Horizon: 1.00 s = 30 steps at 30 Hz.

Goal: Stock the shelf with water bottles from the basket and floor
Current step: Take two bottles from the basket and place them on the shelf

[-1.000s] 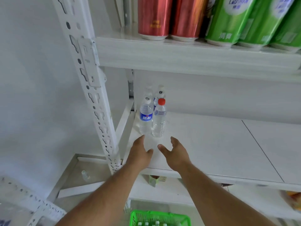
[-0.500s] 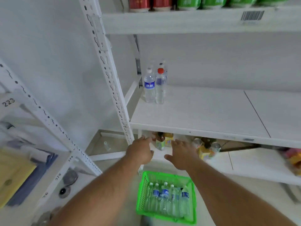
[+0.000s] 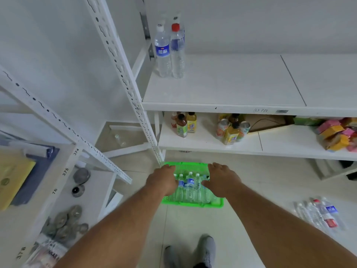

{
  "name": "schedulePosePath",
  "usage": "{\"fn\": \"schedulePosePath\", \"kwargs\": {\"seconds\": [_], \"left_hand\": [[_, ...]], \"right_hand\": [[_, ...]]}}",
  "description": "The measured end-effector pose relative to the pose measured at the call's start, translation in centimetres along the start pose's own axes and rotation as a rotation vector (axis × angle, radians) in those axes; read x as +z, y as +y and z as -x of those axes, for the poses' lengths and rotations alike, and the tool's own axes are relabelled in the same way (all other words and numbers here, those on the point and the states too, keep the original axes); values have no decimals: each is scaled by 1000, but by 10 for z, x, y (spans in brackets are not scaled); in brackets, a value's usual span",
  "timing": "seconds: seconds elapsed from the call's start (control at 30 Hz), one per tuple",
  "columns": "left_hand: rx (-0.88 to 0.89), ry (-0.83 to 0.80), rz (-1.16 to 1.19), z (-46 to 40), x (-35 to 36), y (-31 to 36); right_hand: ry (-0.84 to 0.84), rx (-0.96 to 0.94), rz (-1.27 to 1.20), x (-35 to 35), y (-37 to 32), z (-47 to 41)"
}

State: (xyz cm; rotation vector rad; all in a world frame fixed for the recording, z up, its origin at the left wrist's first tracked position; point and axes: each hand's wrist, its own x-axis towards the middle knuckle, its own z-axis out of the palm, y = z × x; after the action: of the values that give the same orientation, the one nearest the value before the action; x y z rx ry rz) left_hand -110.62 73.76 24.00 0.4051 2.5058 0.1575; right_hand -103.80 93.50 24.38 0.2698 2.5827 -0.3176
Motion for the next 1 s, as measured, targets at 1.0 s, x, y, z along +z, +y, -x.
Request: {"fn": "schedulePosePath", "kwargs": {"seconds": [1.0], "left_hand": [[-223,-239,456,-176,164,-4]], "right_hand": [[-315,194,-349,142,94,-187]]}}
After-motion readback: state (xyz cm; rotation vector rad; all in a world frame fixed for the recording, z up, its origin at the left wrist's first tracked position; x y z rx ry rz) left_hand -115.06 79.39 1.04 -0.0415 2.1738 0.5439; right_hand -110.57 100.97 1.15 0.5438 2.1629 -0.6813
